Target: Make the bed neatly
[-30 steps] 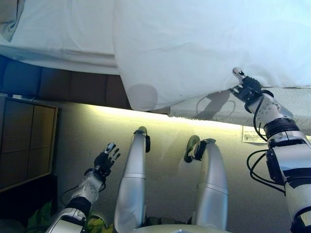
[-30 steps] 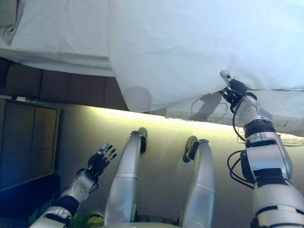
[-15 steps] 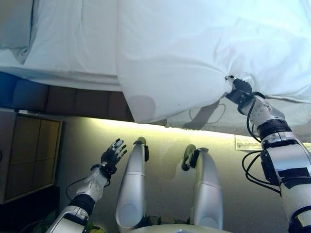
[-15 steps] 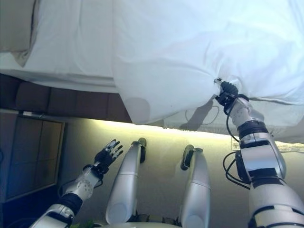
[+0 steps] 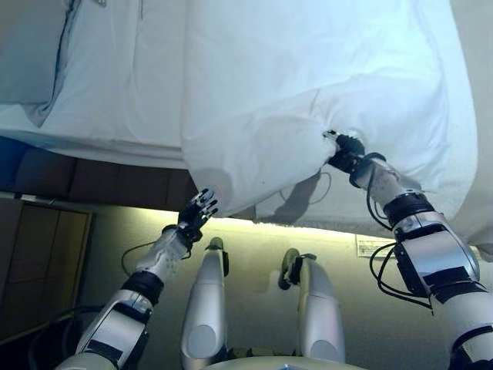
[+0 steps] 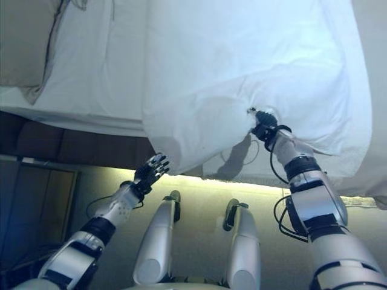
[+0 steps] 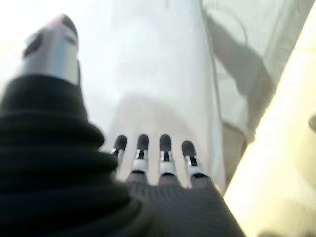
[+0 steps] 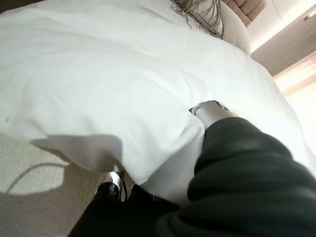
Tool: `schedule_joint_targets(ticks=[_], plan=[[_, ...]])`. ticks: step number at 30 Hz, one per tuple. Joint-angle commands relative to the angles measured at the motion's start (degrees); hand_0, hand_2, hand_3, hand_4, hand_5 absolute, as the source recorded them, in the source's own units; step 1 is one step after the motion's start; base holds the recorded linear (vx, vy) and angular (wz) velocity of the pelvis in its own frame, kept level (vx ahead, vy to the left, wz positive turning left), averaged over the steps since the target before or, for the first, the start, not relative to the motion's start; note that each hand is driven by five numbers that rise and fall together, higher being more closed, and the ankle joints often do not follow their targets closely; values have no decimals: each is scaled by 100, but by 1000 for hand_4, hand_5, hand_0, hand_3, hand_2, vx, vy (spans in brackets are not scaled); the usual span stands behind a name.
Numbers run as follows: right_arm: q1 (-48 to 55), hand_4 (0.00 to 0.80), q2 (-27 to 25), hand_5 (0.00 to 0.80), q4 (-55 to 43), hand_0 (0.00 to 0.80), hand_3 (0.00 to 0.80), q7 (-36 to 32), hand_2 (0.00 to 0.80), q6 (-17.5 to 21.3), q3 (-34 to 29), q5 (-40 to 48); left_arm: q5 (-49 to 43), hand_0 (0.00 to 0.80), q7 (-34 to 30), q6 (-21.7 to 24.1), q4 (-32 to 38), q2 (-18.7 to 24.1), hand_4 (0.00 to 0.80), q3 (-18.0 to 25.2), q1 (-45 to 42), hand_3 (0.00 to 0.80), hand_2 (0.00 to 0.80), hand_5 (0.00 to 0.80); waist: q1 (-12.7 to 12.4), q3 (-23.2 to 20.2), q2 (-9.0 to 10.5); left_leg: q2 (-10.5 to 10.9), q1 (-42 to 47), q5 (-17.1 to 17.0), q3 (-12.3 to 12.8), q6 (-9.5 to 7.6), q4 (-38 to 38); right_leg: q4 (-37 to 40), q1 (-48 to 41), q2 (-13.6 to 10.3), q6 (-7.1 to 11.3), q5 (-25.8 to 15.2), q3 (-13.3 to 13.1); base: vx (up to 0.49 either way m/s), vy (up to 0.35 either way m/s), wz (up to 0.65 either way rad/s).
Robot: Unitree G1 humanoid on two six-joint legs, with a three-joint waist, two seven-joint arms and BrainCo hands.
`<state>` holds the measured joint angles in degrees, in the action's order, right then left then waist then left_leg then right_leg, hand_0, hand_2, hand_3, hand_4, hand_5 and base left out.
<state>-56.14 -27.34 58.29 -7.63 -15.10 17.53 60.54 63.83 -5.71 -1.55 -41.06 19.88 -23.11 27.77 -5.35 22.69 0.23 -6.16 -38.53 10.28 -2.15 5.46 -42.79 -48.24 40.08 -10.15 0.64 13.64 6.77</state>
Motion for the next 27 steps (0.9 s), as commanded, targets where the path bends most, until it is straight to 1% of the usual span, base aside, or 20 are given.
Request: schedule_joint_targets(ticks=[1,2,6,10,13,17,22,27], plan=[[-416,800,205,800,-768,800,800,-18,800,241,190,489,562,0,51,-108,117,-286,0,-160,329,0,0,0,7,-160,123,88,-12,-135,83,-382,57,617,-215,27,30,-582,-71,-15,-27,-5],[-438,800,221,800,-803,800,800,4,800,269,211,519,641,0,75,-128,105,-316,0,-174,400,0,0,0,22,-147,134,85,-16,-126,82,-382,45,614,-213,33,30,-580,-72,-7,-30,-4],[-558,800,346,800,-1078,800,800,103,800,615,282,889,1643,0,188,-179,42,-514,0,-150,583,0,0,0,106,-83,173,71,-12,-97,96,-386,39,614,-195,74,30,-565,-105,1,0,-1],[-732,800,439,800,-1254,800,800,217,800,839,290,860,2224,0,265,-157,14,-697,0,-86,631,0,0,0,138,-16,179,59,-74,-43,110,-389,-41,541,-112,81,24,-536,-120,-8,-1,-8],[-919,800,450,800,-1395,800,800,351,800,864,387,893,2868,0,415,-150,-17,-847,0,-32,653,0,0,0,155,45,181,47,-154,-1,111,-388,-121,440,0,76,28,-506,-133,-8,3,-1],[-1109,800,443,800,-1346,800,800,473,800,845,464,951,3366,0,812,-239,-195,-1022,0,48,653,0,0,0,166,101,188,49,-195,27,124,-400,-131,418,67,91,38,-495,-148,0,0,0],[-1215,800,428,800,-1268,800,800,516,800,884,477,948,3724,0,1313,-499,-503,-1264,0,141,483,0,0,0,155,190,191,57,-217,59,123,-416,-137,403,101,82,57,-484,-144,0,0,0],[-1283,800,417,800,-1199,800,800,470,800,904,503,963,3996,0,1448,-817,-795,-1463,0,233,312,0,0,0,145,252,225,32,-193,79,124,-425,-106,437,75,87,62,-481,-121,0,0,0]])
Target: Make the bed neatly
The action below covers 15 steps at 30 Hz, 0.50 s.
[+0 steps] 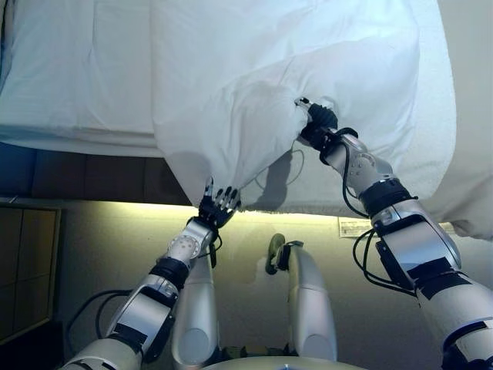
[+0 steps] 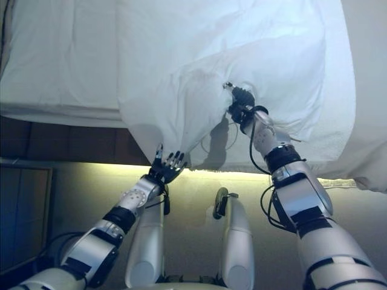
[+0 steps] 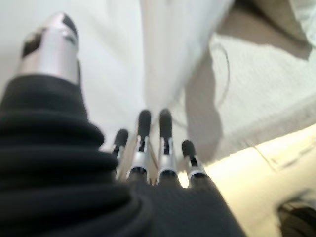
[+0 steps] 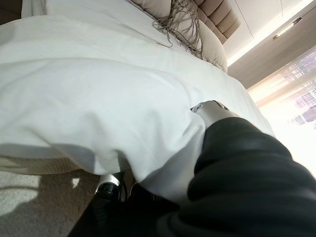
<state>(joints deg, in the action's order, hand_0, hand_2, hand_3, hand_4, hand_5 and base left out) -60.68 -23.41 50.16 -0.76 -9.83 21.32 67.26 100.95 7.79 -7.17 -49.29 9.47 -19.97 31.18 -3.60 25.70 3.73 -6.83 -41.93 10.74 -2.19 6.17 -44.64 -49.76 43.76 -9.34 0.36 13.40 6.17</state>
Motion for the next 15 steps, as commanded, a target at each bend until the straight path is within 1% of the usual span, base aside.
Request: schedule_joint_targets(ticks=[1,6,8,13,15], plan=[[-833,800,26,800,-387,800,800,-223,800,383,128,294,323,0,127,-285,-2,-444,0,-82,-45,0,0,0,-33,-40,-113,92,144,38,127,-499,77,588,-290,9,88,-457,-57,0,0,0],[-893,800,42,800,-468,800,800,-137,800,449,155,327,298,0,376,-419,-50,-544,0,-129,-10,0,0,0,-51,20,-46,55,91,79,94,-508,24,549,-254,10,85,-455,-32,-4,-48,1],[-911,800,32,800,-475,800,800,-139,800,461,155,393,247,0,439,-377,-68,-590,0,-207,-23,0,0,0,-61,44,-24,43,83,83,80,-510,17,541,-255,9,81,-461,-7,-9,-55,6],[-896,800,85,800,-504,800,800,-284,800,354,168,478,206,0,61,-446,-42,-625,0,-264,-84,0,0,0,-73,69,14,17,160,59,81,-489,128,644,-348,35,74,-461,17,9,-47,2],[-877,800,114,800,-551,800,800,-289,800,308,187,522,296,0,-151,-387,41,-599,0,-327,-65,0,0,0,-70,79,21,4,165,52,81,-484,136,650,-357,48,65,-461,16,4,-39,-2]])
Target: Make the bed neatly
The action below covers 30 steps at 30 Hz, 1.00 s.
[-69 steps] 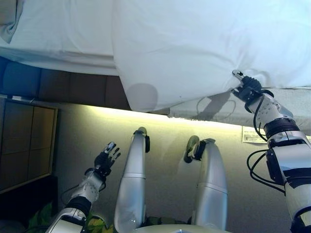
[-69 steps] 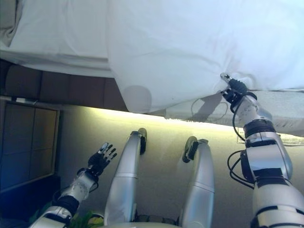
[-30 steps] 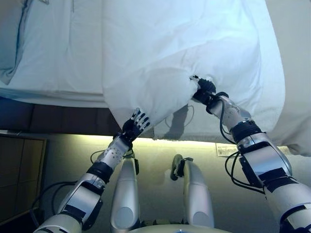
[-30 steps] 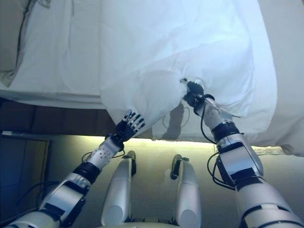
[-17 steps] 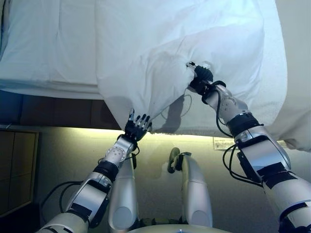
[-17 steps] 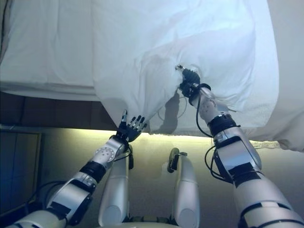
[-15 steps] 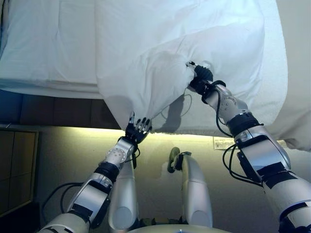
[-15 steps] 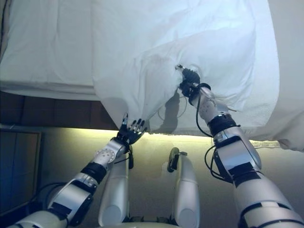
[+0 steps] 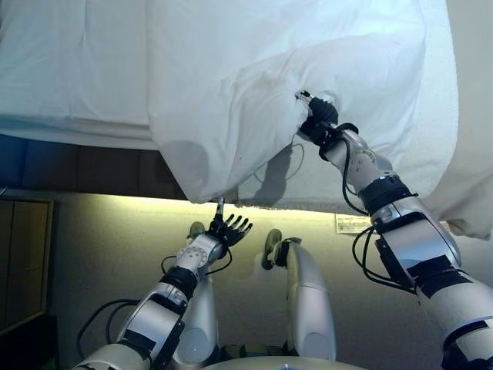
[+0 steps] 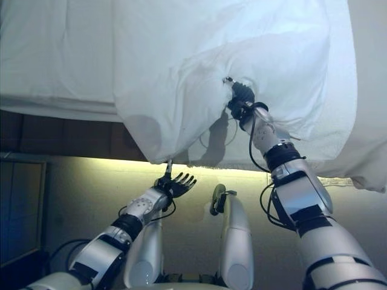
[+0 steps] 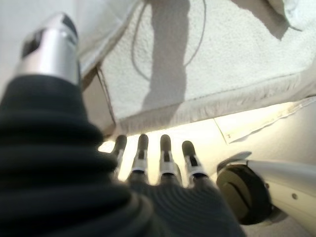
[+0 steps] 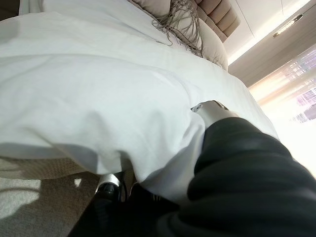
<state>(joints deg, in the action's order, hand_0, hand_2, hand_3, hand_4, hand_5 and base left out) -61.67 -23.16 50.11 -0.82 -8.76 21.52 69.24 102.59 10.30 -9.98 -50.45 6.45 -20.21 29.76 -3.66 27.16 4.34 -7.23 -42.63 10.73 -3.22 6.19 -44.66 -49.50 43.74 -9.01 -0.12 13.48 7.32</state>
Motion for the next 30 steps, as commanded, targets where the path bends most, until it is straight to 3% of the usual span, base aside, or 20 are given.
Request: schedule_joint_targets(ticks=[1,10,18,30], plan=[[-753,800,111,800,-590,800,800,-263,800,165,174,368,215,0,-531,-32,247,-288,0,-340,101,0,0,0,-58,-60,-31,41,239,57,179,-483,131,623,-362,22,110,-467,-101,6,-31,-2],[-340,800,407,800,-907,800,800,13,800,20,233,393,1041,0,-1300,765,1004,-364,0,-479,496,0,0,0,48,-80,24,44,310,97,245,-484,127,671,-447,96,92,-453,-149,3,-8,-3],[91,800,823,800,-1395,800,800,182,800,-36,210,492,1041,0,-1700,1213,1190,-584,0,-254,867,0,0,0,184,-176,126,14,379,94,333,-452,184,731,-510,146,87,-446,-189,5,0,-4],[486,800,947,800,-1953,800,800,264,800,-120,78,384,1041,0,-1847,2034,1434,-689,0,319,1203,0,0,0,308,-290,211,-7,379,100,386,-415,183,760,-496,144,95,-434,-216,-2,8,-2]])
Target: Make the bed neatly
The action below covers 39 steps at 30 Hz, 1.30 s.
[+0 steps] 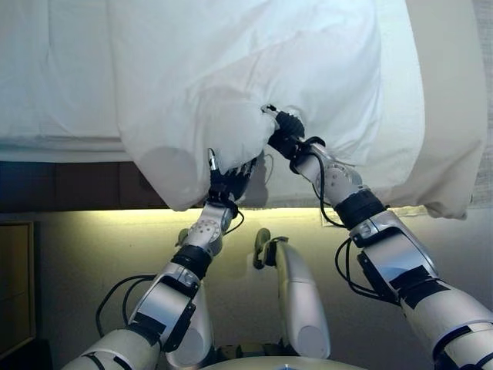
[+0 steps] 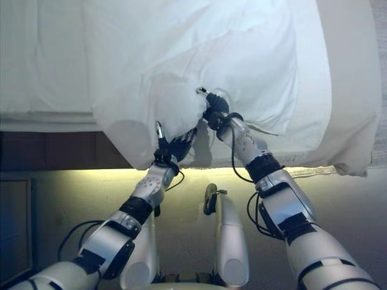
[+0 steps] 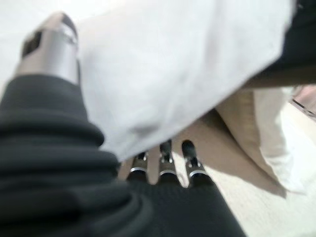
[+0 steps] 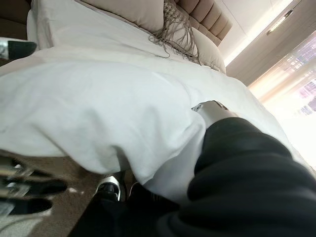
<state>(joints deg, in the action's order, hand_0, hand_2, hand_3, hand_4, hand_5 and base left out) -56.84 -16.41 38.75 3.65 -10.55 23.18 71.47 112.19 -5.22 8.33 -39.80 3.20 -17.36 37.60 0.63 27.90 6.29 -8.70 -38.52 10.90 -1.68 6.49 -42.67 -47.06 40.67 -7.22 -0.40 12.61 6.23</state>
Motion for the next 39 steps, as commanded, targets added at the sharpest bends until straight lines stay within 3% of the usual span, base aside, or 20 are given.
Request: schedule_joint_targets(ticks=[1,10,11,12,26,34,39], plan=[[29,800,271,800,-837,800,800,-180,800,73,-108,155,81,0,-273,280,395,-367,0,85,413,0,0,0,-122,-371,20,141,-33,82,227,-442,-13,519,-189,-36,126,-347,-106,0,0,0],[270,800,136,800,-877,800,800,-81,800,75,-308,-10,81,0,-99,798,413,-251,0,523,304,0,0,0,-184,-423,44,170,-27,25,172,-418,71,561,-226,-89,138,-334,-19,-5,-1,1],[275,624,85,624,-837,624,624,111,624,36,-341,-86,81,0,-58,827,408,-187,0,599,305,0,0,0,-208,-428,47,171,-39,18,157,-413,78,562,-219,-105,143,-336,6,-22,-10,5],[279,0,62,0,-811,0,0,206,0,9,-357,-86,81,0,-43,846,400,-157,0,637,305,0,0,0,-220,-432,46,174,-42,9,148,-411,86,562,-218,-113,143,-337,19,-27,-6,6],[813,0,-292,0,-792,0,0,-200,0,-237,-439,-216,81,0,-204,564,208,588,0,1168,7,0,0,0,-481,-477,-11,341,73,-215,-22,-382,463,723,-326,-359,219,-390,255,-29,10,13],[1708,0,-420,0,-993,0,0,-674,0,-810,-307,-452,81,0,-292,528,276,810,0,1450,-574,0,0,0,-530,-697,-21,382,580,-503,36,-296,1235,1387,-782,-422,306,-541,365,23,51,12],[2529,0,-519,0,-1362,0,0,-982,0,-1382,-254,-435,81,0,-353,625,388,944,0,1602,-944,0,0,0,-504,-816,36,362,870,-610,85,-239,1588,1764,-1076,-446,377,-627,455,14,54,7]])
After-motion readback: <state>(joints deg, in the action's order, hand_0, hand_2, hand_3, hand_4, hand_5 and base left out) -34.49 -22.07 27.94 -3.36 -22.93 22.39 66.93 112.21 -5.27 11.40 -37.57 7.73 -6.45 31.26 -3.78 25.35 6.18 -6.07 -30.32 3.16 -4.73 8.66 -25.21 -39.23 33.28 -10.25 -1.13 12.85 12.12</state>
